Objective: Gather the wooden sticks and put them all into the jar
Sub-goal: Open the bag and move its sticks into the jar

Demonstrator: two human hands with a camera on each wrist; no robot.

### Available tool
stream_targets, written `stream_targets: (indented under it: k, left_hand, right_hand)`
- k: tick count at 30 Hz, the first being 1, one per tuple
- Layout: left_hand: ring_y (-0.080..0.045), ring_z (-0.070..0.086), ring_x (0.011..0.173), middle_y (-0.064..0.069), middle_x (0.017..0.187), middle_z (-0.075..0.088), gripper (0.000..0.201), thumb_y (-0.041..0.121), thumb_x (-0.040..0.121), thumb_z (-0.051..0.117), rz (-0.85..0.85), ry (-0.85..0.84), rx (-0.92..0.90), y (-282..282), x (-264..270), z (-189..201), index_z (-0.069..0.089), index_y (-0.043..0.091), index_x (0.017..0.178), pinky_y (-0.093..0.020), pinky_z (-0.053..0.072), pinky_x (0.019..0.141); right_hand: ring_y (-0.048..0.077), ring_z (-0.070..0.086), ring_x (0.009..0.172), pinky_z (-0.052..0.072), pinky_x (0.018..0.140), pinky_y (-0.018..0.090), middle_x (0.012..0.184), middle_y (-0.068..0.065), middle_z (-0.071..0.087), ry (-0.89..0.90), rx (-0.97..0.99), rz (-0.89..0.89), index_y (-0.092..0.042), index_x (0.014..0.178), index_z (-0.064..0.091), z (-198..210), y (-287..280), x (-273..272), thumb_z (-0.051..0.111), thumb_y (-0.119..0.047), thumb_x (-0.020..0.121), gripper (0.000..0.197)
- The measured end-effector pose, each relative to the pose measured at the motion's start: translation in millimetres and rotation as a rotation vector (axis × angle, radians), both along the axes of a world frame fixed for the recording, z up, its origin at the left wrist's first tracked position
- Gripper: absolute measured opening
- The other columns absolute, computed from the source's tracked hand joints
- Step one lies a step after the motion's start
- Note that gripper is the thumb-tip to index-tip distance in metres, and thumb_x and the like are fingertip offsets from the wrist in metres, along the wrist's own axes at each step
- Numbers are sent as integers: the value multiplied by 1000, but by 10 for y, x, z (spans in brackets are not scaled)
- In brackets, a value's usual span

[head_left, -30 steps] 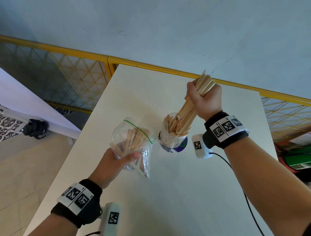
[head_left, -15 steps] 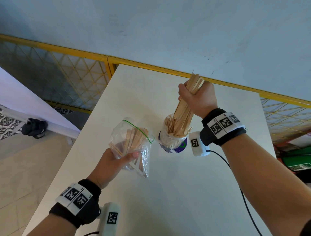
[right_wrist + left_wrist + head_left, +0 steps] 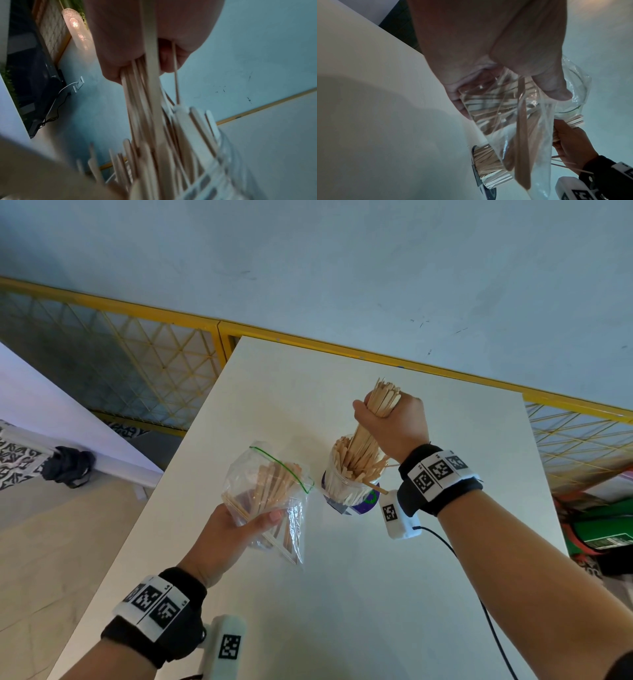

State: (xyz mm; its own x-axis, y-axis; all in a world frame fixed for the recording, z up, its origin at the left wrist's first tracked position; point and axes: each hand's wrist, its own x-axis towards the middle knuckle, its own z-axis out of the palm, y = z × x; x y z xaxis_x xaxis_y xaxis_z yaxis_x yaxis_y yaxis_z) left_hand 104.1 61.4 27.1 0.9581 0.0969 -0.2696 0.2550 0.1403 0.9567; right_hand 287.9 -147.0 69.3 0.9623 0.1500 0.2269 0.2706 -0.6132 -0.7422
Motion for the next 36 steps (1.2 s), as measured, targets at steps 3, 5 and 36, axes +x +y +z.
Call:
stream_targets:
  k: [3, 5, 36]
  left_hand:
    - [-5, 72, 86, 4, 93, 78, 32, 43, 56, 74, 1, 1, -1, 1, -8, -3, 77, 32, 85, -12, 54, 60]
    - [-6, 72, 88, 3, 96, 78, 37, 43, 57, 74, -6, 1, 0, -4, -11, -10, 76, 29, 90, -13, 54, 61]
    - [-6, 72, 88, 6, 92, 78, 34, 39, 60, 75, 2, -37, -20, 1, 13, -8, 75, 27, 91, -13, 54, 62]
  right_hand:
    - [22, 59, 50, 52, 51, 33, 55, 5, 63, 13, 32, -65, -7, 58, 59, -64, 26, 8, 58, -34, 80, 35]
    - [22, 66, 59, 55, 55, 33, 64, 7, 70, 59, 42, -93, -8, 66, 65, -102, 35, 21, 57, -36, 82, 33]
    - [13, 68, 80, 52, 69, 25, 85, -1, 74, 359, -99, 140, -17, 86, 75, 4, -102, -2, 74, -34, 77, 20]
